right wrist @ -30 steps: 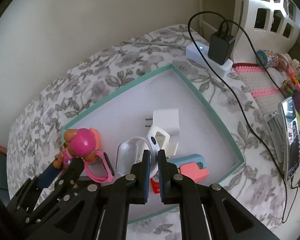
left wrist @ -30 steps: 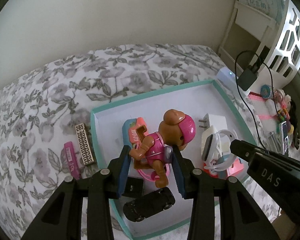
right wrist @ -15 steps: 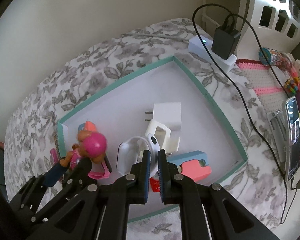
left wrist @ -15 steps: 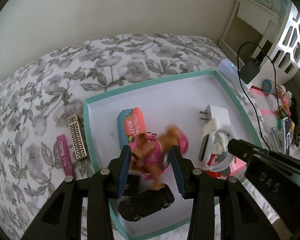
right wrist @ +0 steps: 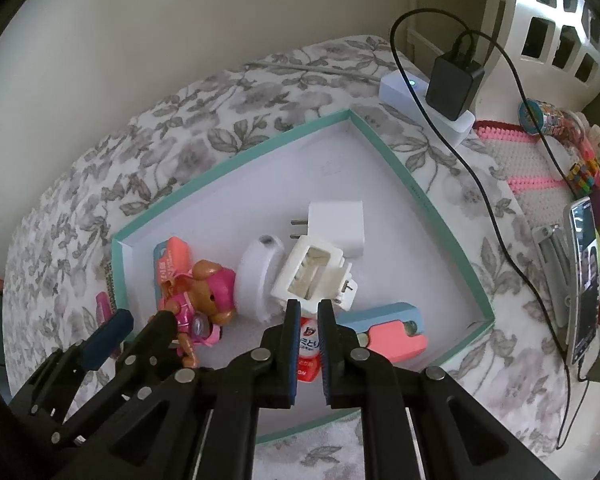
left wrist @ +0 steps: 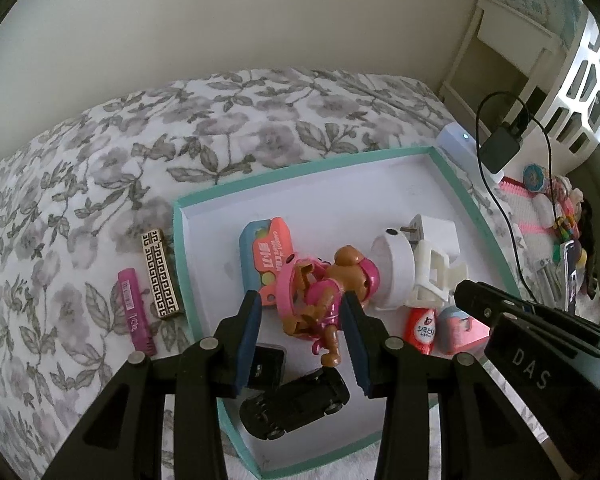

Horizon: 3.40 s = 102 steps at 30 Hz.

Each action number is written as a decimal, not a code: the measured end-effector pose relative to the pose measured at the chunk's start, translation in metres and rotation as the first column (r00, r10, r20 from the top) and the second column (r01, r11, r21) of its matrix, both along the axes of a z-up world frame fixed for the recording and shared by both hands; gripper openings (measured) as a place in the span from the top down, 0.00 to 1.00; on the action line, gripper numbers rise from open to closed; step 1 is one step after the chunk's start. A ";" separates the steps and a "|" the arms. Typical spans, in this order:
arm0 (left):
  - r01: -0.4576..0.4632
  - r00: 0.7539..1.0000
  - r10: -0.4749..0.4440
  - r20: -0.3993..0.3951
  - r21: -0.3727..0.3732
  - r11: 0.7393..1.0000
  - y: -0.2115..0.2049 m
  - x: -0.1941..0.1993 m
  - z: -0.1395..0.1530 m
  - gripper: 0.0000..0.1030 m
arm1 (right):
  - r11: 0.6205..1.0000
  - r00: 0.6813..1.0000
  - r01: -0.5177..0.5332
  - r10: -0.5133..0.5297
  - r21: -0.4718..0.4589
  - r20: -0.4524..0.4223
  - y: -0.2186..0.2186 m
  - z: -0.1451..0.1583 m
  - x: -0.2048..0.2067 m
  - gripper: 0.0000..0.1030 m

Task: Organize rigid objects
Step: 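Release the toy dog in the tray with the left gripper while the right releases the white band, then move the left gripper to the pink lighter while the right moves to the patterned bar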

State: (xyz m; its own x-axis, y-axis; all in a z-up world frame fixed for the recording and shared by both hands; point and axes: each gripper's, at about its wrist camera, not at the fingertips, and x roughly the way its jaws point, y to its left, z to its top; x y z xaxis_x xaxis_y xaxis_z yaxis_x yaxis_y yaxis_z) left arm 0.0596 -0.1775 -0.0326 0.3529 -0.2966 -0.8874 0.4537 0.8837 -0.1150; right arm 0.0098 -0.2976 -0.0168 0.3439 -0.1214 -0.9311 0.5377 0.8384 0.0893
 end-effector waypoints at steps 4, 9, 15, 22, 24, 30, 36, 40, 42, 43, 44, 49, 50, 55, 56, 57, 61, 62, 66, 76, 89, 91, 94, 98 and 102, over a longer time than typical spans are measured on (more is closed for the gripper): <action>-0.018 1.000 0.018 0.008 -0.015 1.000 0.006 0.002 0.007 0.59 | 1.000 1.000 -0.004 0.004 -0.023 0.015 0.002 0.006 0.000 0.89; -0.046 0.999 0.046 0.009 -0.022 0.999 0.013 0.005 0.011 0.59 | 0.999 0.999 -0.021 0.022 -0.039 0.026 0.006 0.011 0.002 0.89; -0.105 0.994 0.105 0.000 -0.005 0.994 0.023 0.010 0.008 0.53 | 0.998 0.999 -0.032 0.033 -0.048 0.015 0.009 0.010 0.004 0.89; -0.181 0.983 0.182 -0.009 0.035 0.983 0.035 0.016 0.004 0.42 | 0.996 0.999 -0.043 0.043 -0.074 0.001 0.011 0.009 0.006 0.89; -0.198 0.980 0.199 -0.020 0.049 0.979 0.038 0.018 0.001 0.41 | 0.996 0.999 -0.044 0.045 -0.081 0.003 0.012 0.010 0.006 0.78; -0.246 0.969 0.248 -0.017 0.075 0.966 0.045 0.021 -0.002 0.22 | 0.992 0.999 -0.039 0.041 -0.117 0.009 0.012 0.013 0.006 0.48; -0.273 0.962 0.273 0.009 0.073 0.959 0.051 0.022 0.001 0.20 | 0.991 0.999 -0.035 0.037 -0.131 0.011 0.011 0.012 0.006 0.33; -0.284 0.959 0.284 0.003 0.068 0.956 0.055 0.024 0.001 0.20 | 0.989 0.999 -0.036 0.038 -0.147 0.013 0.013 0.012 0.006 0.28; -0.288 0.958 0.288 0.002 0.064 0.956 0.056 0.024 0.001 0.20 | 0.988 0.999 -0.033 0.036 -0.153 0.017 0.012 0.012 0.006 0.17; -0.288 0.957 0.289 0.003 0.063 0.956 0.057 0.024 0.001 0.20 | 0.988 0.999 -0.030 0.034 -0.154 0.022 0.012 0.013 0.006 0.14; -0.289 0.957 0.289 0.004 0.061 0.955 0.057 0.024 0.002 0.20 | 0.988 0.999 -0.031 0.035 -0.154 0.025 0.012 0.013 0.007 0.07; -0.290 0.957 0.291 0.001 0.051 0.956 0.058 0.024 0.003 0.20 | 0.984 0.998 -0.047 0.055 -0.174 0.040 0.015 0.014 0.009 0.00; -0.292 0.956 0.292 0.000 0.048 0.955 0.058 0.024 0.003 0.20 | 0.984 0.997 -0.051 0.060 -0.173 0.044 0.016 0.014 0.009 0.00; -0.305 0.952 0.305 -0.015 0.024 0.952 0.063 0.027 0.005 0.20 | 0.983 0.994 -0.042 0.060 -0.181 0.093 0.019 0.019 0.009 0.00; -0.310 0.950 0.310 -0.020 0.015 0.951 0.066 0.027 0.006 0.20 | 0.983 0.993 -0.038 0.057 -0.180 0.105 0.019 0.020 0.009 0.00; -0.316 0.949 0.316 -0.025 0.008 0.949 0.068 0.028 0.006 0.20 | 0.984 0.992 -0.034 0.055 -0.176 0.114 0.019 0.021 0.008 0.00; -0.341 0.940 0.340 -0.045 -0.025 0.940 0.079 0.032 0.009 0.20 | 0.986 0.990 -0.041 0.063 -0.161 0.129 0.020 0.022 0.009 0.00; -0.346 0.938 0.345 -0.049 -0.034 0.937 0.082 0.033 0.009 0.20 | 0.986 0.989 -0.047 0.068 -0.157 0.133 0.021 0.022 0.009 0.00; -0.385 0.922 0.381 -0.063 -0.064 0.921 0.099 0.039 0.012 0.20 | 0.991 0.985 -0.071 0.088 -0.117 0.147 0.025 0.021 0.011 0.00; -0.511 0.859 0.502 -0.099 -0.112 0.852 0.164 0.058 0.009 0.20 | 0.996 0.974 -0.089 0.093 -0.029 0.207 0.032 0.021 0.017 0.00; -0.552 0.828 0.535 -0.167 -0.078 0.830 0.209 0.089 -0.024 0.17 | 0.965 0.926 -0.227 0.256 -0.134 0.278 0.086 0.029 0.051 0.00; -0.532 0.838 0.516 -0.180 -0.058 0.844 0.205 0.093 -0.033 0.17 | 0.952 0.922 -0.267 0.297 -0.148 0.249 0.102 0.024 0.062 0.00; -0.480 0.864 0.468 -0.186 -0.019 0.877 0.194 0.097 -0.046 0.17 | 0.933 0.909 -0.333 0.357 -0.140 0.215 0.118 0.014 0.074 0.00; -0.407 0.888 0.394 -0.236 -0.009 0.913 0.176 0.099 -0.066 0.17 | 0.942 0.931 -0.308 0.328 -0.135 0.161 0.117 0.001 0.086 0.00; -0.334 0.912 0.333 -0.241 0.035 0.942 0.154 0.098 -0.079 0.17 | 0.952 0.934 -0.294 0.305 -0.083 0.185 0.107 -0.001 0.088 0.00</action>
